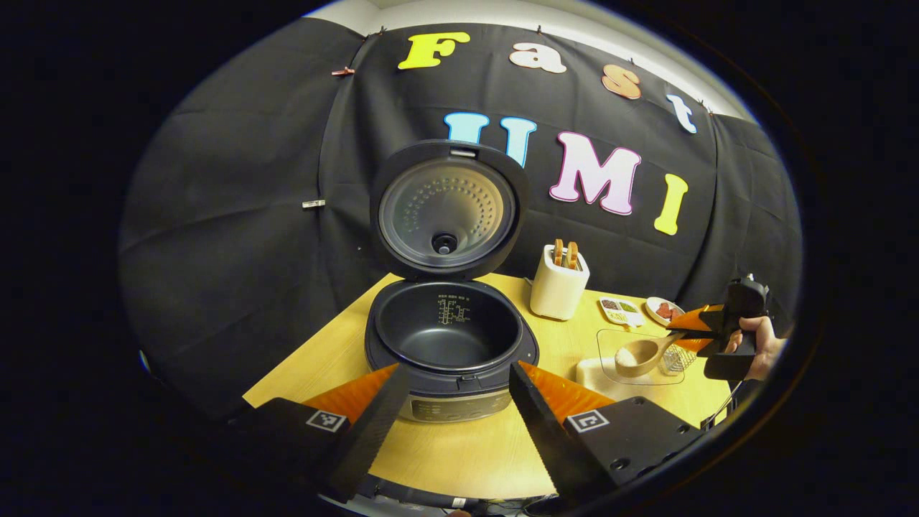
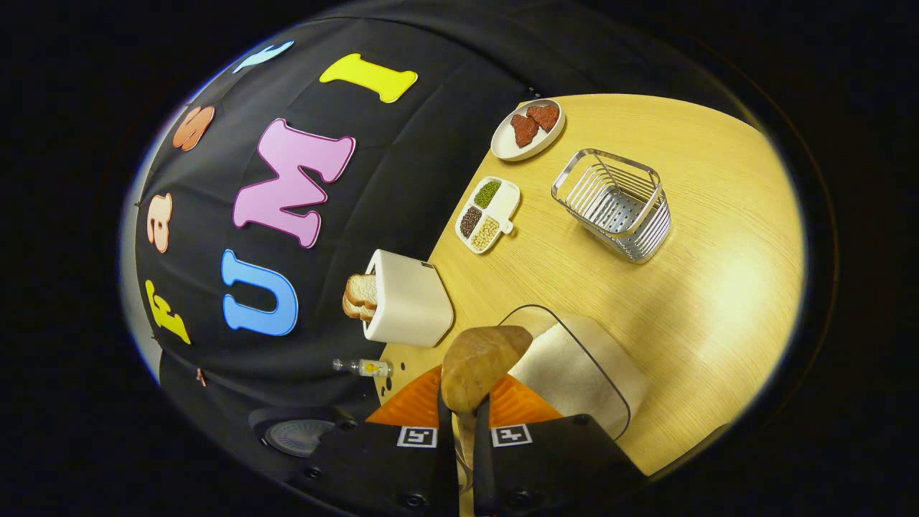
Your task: Close the left gripper, press the button to open the rice cooker; take a wooden spoon from the chopstick holder with the right hand, scoop a spoonful of rice and pour it into the rice cooker, then put the wooden spoon back into the chopstick holder.
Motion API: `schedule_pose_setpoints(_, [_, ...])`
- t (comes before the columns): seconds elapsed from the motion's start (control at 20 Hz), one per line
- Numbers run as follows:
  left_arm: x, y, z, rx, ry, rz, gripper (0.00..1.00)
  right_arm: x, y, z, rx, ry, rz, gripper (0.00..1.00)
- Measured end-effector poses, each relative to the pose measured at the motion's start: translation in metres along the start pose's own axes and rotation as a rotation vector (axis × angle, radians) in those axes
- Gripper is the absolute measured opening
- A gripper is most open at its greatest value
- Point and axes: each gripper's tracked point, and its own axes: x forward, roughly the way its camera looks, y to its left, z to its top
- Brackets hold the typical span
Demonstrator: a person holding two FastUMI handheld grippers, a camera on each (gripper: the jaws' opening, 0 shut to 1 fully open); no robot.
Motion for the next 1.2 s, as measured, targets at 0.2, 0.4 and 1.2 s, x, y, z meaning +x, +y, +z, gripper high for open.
schedule_pose_setpoints(0.2, [-0.005,0.004,0.001,-0.006,-0.015,0.005,0.96,-0.015,0.037,-0.002,0.021,0.021,0.056,0.13])
schedule_pose_setpoints(0.4, [-0.011,0.01,-0.003,-0.023,-0.018,0.014,0.96,-0.024,0.093,-0.021,-0.033,0.053,0.156,0.12])
schedule_pose_setpoints(1.2, [-0.041,0.085,-0.011,-0.064,-0.045,0.145,0.96,0.007,0.214,-0.197,-0.209,0.269,0.304,0.13])
